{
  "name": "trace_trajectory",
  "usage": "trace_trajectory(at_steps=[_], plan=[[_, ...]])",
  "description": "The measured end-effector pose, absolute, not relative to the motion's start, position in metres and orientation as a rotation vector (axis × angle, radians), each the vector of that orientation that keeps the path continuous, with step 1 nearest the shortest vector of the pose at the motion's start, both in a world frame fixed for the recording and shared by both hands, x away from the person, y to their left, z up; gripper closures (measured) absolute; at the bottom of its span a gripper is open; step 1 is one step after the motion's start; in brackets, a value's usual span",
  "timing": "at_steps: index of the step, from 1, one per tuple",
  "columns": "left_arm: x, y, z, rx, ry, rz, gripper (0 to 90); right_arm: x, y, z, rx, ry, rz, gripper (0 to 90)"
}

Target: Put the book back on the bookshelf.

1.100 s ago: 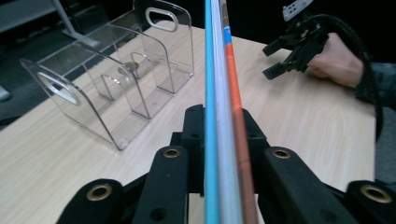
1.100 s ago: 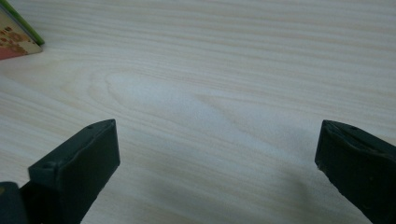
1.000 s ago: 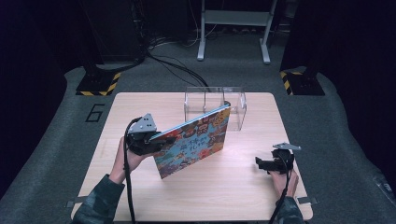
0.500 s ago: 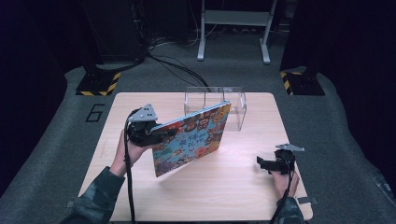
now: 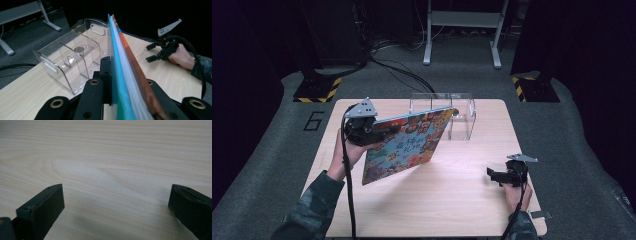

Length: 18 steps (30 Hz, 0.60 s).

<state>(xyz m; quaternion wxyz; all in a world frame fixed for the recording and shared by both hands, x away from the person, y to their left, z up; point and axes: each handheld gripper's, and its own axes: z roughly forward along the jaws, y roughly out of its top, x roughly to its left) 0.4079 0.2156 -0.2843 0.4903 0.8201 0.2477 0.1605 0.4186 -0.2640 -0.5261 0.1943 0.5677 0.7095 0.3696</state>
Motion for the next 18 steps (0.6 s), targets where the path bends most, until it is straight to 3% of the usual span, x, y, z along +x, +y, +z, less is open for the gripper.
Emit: trace_trajectory(at_steps=[18], plan=[[0.418, 0.238, -0.262, 1.849, 0.721, 0.477, 80.8, 0.42, -0.263, -0.527, 1.594, 1.993, 1.004, 0.0]])
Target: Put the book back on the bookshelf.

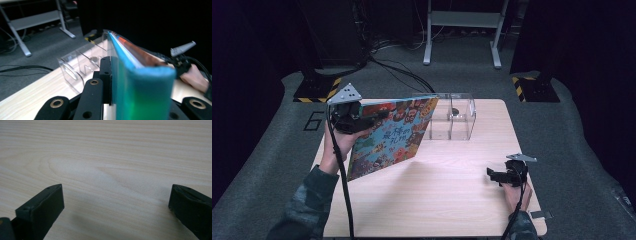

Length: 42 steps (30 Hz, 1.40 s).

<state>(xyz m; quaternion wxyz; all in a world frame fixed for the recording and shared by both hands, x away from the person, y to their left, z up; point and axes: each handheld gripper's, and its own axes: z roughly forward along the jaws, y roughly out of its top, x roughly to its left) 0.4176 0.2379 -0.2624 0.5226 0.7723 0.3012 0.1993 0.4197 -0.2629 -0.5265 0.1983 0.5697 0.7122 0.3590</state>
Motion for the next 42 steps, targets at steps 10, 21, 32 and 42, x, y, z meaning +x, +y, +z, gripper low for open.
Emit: trace_trajectory(at_steps=[10, 21, 32, 42], plan=[[0.428, 0.23, -0.252, 1.826, 0.772, 0.55, 80.8, 0.421, -0.257, -0.527, 1.558, 2.022, 0.939, 0.0], [0.444, 0.219, -0.25, 1.781, 0.823, 0.57, 80.7, 0.42, -0.256, -0.527, 1.565, 2.025, 0.936, 0.0], [0.453, 0.209, -0.246, 1.727, 0.869, 0.607, 80.7, 0.421, -0.258, -0.528, 1.56, 2.02, 0.946, 0.0], [0.463, 0.197, -0.249, 1.672, 0.915, 0.652, 80.7, 0.421, -0.258, -0.527, 1.556, 2.02, 0.952, 0.0]])
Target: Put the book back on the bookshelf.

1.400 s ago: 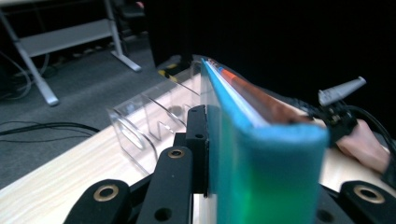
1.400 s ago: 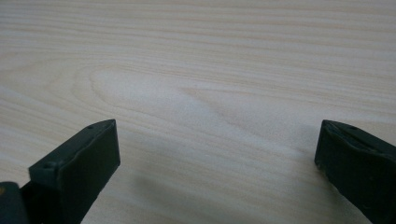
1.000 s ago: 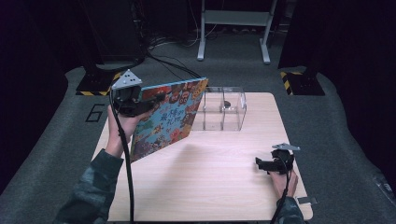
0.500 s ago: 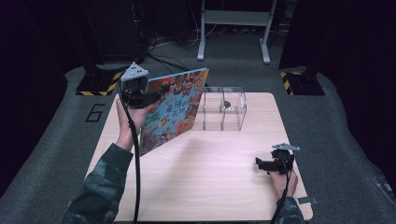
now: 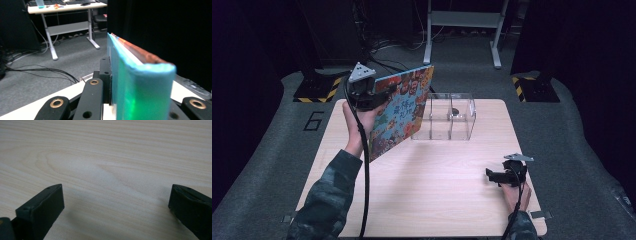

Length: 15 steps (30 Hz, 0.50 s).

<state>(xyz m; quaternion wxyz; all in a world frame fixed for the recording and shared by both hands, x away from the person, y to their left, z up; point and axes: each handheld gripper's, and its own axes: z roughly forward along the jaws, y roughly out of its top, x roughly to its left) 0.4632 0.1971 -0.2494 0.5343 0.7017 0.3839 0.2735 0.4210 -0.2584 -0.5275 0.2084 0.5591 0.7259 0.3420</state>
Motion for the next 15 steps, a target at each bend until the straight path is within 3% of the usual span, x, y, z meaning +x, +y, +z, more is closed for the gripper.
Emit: trace_trajectory(at_steps=[15], plan=[[0.471, 0.184, -0.26, 1.594, 0.963, 0.713, 80.7, 0.421, -0.258, -0.528, 1.551, 2.022, 0.945, 0.0]])
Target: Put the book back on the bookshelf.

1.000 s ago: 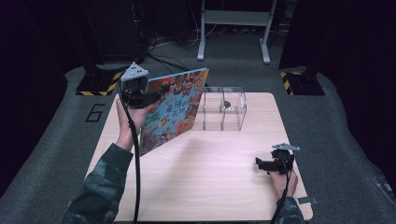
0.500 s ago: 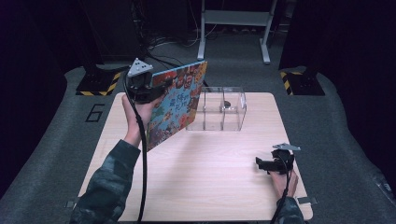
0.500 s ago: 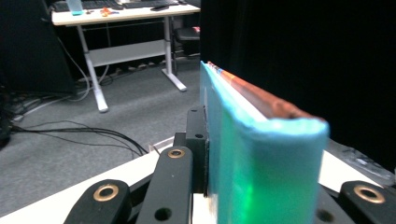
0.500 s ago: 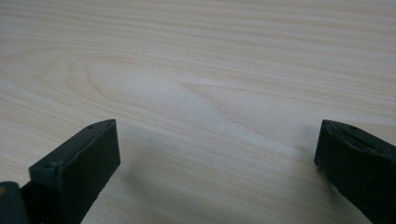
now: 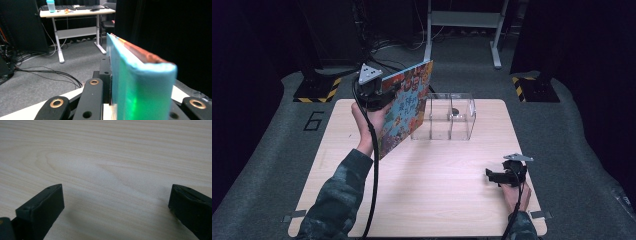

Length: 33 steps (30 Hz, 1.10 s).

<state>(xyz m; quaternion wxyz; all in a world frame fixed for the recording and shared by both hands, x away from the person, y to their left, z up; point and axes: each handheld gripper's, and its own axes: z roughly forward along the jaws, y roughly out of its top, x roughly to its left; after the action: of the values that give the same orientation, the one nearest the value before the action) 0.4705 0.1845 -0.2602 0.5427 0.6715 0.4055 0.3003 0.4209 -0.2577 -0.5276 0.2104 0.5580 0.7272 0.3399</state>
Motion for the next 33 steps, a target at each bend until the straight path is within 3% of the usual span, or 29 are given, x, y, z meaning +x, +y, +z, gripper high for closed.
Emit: trace_trajectory(at_steps=[33], plan=[[0.487, 0.168, -0.285, 1.536, 0.971, 0.751, 80.6, 0.421, -0.256, -0.527, 1.558, 2.024, 0.93, 0.0]])
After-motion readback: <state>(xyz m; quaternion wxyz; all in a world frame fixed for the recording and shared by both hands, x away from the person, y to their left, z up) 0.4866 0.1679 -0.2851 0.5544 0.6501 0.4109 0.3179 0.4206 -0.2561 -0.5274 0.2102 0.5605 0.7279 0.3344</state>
